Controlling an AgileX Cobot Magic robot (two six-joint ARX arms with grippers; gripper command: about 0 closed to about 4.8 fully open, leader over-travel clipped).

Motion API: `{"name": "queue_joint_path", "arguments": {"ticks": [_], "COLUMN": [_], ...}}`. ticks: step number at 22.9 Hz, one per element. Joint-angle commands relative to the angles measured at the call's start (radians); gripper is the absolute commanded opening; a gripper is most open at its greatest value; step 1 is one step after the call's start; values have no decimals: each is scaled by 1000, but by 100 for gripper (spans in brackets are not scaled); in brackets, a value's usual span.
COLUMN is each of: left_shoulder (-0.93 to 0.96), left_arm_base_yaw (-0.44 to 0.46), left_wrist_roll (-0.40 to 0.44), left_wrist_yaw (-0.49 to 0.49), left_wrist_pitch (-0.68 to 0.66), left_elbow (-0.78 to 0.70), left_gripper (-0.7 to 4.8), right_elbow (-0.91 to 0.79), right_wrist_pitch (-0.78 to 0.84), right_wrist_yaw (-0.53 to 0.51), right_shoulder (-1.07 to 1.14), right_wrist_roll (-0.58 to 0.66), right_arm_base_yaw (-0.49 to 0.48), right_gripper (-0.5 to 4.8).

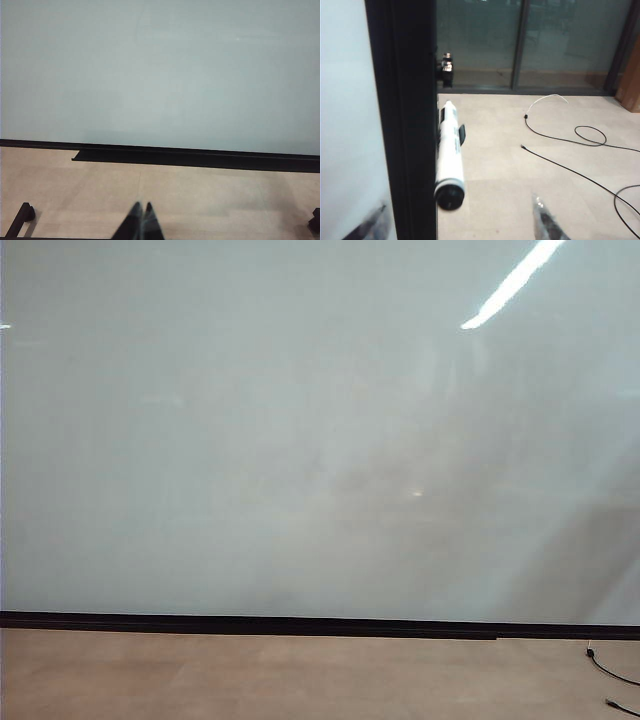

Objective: Pick up the pen on the shelf to the right of the whiteboard and write the letter A.

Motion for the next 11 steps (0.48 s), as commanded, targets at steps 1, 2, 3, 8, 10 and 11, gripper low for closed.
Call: {"name": "queue_joint_path", "arguments": {"ticks": [1, 2, 3, 8, 10, 11], "left_shoulder": [0, 0, 0, 0, 0, 0], "left_arm_base_yaw": [0, 0, 0, 0, 0, 0], "left_wrist_roll": [5, 5, 5, 4, 5, 4], "left_wrist_yaw": [0, 0, 0, 0, 0, 0], "left_wrist_pitch": [8, 8, 8, 8, 8, 8], "left_elbow": [2, 2, 2, 2, 2, 2], "left_gripper": [-5, -4, -4, -4, -5, -5], "right_elbow": [47, 71, 85, 140, 166, 172], "right_wrist_pitch": [21, 21, 21, 21, 21, 22], "right_wrist_yaw": [-45, -63, -78, -132, -150, -153], "right_shoulder": [44, 66, 80, 131, 154, 161], "right_wrist_roll": [-2, -1, 2, 21, 21, 21], "right_arm_base_yaw": [-1, 0, 0, 0, 0, 0], "right_gripper": [360, 375, 382, 383, 383, 383]}}
